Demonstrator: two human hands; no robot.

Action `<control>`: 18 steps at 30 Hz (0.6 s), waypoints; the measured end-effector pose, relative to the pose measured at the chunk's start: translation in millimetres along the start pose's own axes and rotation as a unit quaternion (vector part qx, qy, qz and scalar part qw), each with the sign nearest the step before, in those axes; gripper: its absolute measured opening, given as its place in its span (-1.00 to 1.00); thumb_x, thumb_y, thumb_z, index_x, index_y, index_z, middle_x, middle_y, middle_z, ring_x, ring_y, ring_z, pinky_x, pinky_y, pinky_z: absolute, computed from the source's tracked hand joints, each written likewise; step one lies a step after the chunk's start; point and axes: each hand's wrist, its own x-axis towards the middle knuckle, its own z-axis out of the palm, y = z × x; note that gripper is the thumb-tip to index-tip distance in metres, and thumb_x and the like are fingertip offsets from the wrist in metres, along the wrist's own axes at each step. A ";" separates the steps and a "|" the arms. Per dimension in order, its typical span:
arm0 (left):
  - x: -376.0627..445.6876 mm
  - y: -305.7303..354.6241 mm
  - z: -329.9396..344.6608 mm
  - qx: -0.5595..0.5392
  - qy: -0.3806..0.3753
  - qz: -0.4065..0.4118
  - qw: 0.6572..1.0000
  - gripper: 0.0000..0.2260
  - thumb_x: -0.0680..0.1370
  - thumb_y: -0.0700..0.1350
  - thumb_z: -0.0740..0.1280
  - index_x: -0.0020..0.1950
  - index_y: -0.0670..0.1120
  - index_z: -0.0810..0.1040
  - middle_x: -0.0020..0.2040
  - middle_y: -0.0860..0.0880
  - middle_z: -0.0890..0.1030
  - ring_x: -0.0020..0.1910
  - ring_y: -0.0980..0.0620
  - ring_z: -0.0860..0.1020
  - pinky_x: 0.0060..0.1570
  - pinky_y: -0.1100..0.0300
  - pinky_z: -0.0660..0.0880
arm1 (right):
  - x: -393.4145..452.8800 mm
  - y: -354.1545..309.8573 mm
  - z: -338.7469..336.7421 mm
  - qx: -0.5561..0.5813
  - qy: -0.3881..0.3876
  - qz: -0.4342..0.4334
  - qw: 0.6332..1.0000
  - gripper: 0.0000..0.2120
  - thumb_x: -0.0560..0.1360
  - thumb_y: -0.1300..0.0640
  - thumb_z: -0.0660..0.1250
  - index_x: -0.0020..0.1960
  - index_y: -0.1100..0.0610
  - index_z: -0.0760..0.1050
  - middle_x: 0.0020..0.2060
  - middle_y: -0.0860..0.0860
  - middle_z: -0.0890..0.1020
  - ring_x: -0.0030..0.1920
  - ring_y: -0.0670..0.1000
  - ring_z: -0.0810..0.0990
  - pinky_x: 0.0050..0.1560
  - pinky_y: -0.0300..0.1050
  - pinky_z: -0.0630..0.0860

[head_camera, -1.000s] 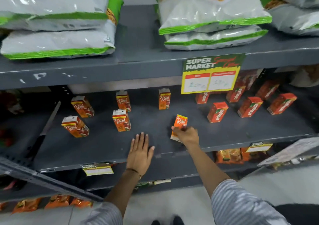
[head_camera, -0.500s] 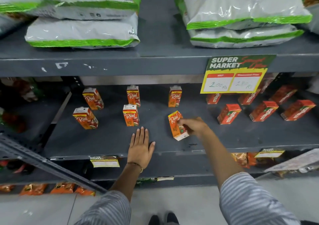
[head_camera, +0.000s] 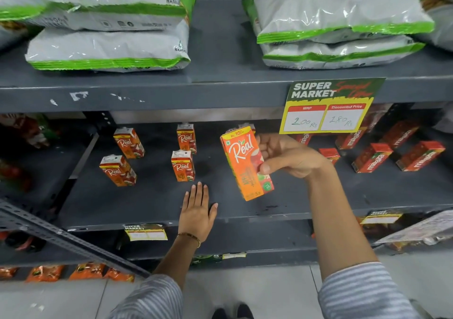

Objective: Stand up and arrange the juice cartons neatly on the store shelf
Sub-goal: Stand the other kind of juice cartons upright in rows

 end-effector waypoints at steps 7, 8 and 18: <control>1.5 -5.4 9.3 0.005 -0.005 -0.003 1.000 -0.47 0.61 0.09 -0.02 0.48 -0.17 -0.03 0.53 -0.16 0.07 0.51 -0.12 0.00 0.44 0.04 -0.20 | 22.0 66.1 -19.1 -0.033 0.189 0.035 0.981 -0.66 0.34 0.40 0.43 0.07 0.18 0.53 -0.08 0.04 0.67 -0.10 -0.10 0.66 -0.04 -0.26 0.56; 1.8 -5.7 9.5 0.004 -0.006 -0.001 1.000 -0.46 0.61 0.09 -0.01 0.48 -0.17 -0.03 0.53 -0.16 0.06 0.51 -0.12 -0.01 0.44 0.04 -0.21 | 26.7 77.1 -21.3 -0.033 0.223 0.038 0.973 -0.63 0.33 0.41 0.44 0.11 0.22 0.51 -0.04 0.08 0.67 -0.12 -0.11 0.67 -0.10 -0.31 0.57; 5.3 -10.6 -1.7 -0.266 0.070 -0.126 0.953 -0.38 0.52 0.06 0.28 0.46 -0.14 0.09 0.51 -0.18 0.15 0.51 -0.15 0.02 0.44 0.03 -0.07 | 52.3 146.0 -24.5 -0.002 0.422 0.058 0.905 -0.50 0.34 0.49 0.39 0.24 0.28 0.42 0.18 0.24 0.58 0.16 0.16 0.56 0.24 0.12 0.47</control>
